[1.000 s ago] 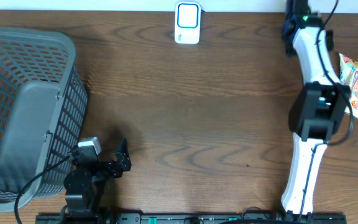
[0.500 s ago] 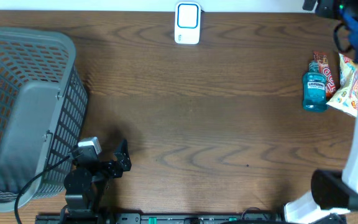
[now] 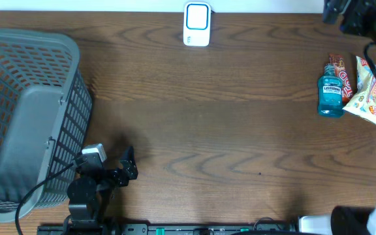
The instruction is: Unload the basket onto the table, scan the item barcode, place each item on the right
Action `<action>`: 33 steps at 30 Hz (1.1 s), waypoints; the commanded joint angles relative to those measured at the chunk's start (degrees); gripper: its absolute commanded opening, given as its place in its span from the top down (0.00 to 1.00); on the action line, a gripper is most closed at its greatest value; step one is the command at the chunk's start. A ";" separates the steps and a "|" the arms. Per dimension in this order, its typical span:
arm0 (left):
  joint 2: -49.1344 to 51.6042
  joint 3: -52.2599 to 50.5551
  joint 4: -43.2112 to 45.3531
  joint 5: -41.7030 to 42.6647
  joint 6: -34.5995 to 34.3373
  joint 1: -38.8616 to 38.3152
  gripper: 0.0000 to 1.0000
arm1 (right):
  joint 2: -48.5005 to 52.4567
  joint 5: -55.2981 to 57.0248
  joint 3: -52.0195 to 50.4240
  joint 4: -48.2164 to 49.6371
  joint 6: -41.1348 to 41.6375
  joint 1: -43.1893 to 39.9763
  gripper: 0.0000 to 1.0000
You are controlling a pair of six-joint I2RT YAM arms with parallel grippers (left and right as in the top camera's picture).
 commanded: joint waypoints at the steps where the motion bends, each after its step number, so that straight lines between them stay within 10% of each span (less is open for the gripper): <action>1: -0.02 -0.81 -0.90 0.70 0.72 -0.13 0.02 | -3.96 -1.29 -0.13 -0.04 0.85 0.13 0.01; 23: -0.02 -0.81 -0.90 0.70 0.72 -0.13 0.02 | -20.98 -5.44 -0.13 -11.08 -1.92 0.15 0.01; 33: -0.02 -0.81 -0.90 0.70 0.72 -0.13 0.02 | -23.91 11.61 -0.13 -24.92 -7.78 0.11 0.01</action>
